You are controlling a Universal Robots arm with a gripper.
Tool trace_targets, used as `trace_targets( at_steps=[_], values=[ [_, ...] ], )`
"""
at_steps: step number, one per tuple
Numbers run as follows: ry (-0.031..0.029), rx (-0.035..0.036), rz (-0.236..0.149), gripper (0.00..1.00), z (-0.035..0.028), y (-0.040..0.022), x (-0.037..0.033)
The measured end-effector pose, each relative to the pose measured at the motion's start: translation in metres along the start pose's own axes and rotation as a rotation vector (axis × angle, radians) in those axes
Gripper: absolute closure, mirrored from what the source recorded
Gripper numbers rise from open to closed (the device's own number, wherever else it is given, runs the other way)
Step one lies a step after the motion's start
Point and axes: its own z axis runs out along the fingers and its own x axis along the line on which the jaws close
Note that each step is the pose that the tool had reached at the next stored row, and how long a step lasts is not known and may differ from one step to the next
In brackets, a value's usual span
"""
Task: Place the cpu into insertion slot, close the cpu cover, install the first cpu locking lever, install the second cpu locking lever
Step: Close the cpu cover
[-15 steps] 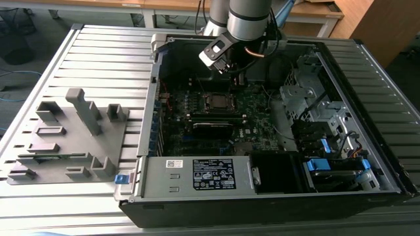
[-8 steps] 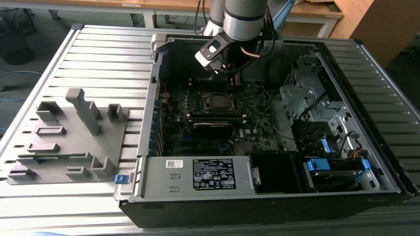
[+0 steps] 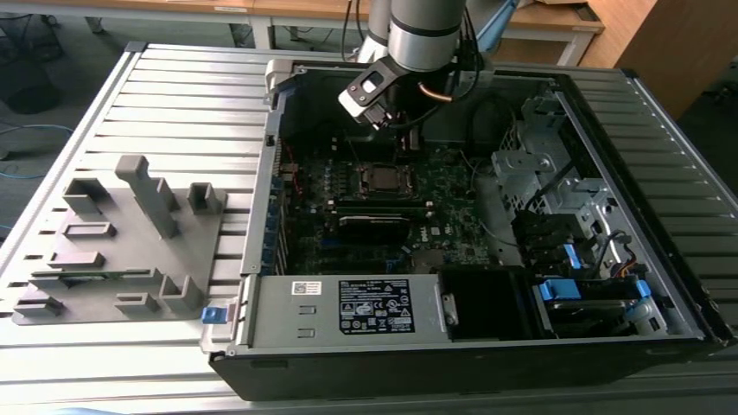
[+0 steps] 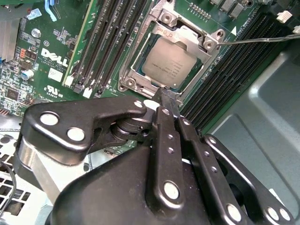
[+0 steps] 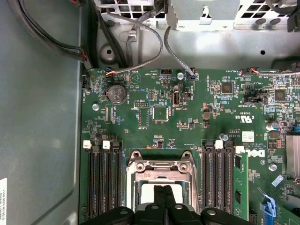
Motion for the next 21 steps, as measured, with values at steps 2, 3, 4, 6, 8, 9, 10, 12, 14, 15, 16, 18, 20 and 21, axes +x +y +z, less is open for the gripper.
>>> trace_targets(
  at_steps=[2, 3, 4, 6, 8, 9, 10, 12, 14, 15, 16, 18, 20, 21],
  values=[
    [0.0000, 0.0000, 0.000, 0.89, 0.0000, 0.0000, 0.0000],
    [0.0000, 0.0000, 0.000, 0.89, 0.0000, 0.0000, 0.0000],
    [0.0000, 0.0000, 0.000, 0.89, 0.0000, 0.0000, 0.0000],
    [0.0000, 0.0000, 0.000, 0.89, 0.0000, -0.0001, 0.0000],
    [0.0000, 0.0000, 0.000, 0.89, 0.0000, -0.0001, 0.0000],
    [0.0000, 0.0000, 0.000, 0.89, 0.0000, -0.0003, 0.0000],
    [0.0000, 0.0000, 0.000, 0.89, 0.0000, -0.0011, 0.0000],
    [0.0000, -0.0001, 0.000, 0.89, -0.0001, -0.0034, 0.0000],
    [0.0001, 0.0000, 0.000, 0.89, -0.0001, -0.0061, 0.0000],
    [0.0000, 0.0000, 0.000, 0.89, 0.0000, -0.0075, -0.0001],
    [0.0001, 0.0000, 0.000, 0.89, 0.0000, -0.0090, -0.0001],
    [0.0000, 0.0000, 0.000, 0.89, 0.0000, -0.0122, -0.0001],
    [0.0000, 0.0000, 0.000, 0.89, 0.0002, -0.0150, -0.0001],
    [-0.0001, 0.0000, 0.000, 0.89, 0.0002, -0.0153, -0.0001]
  ],
)
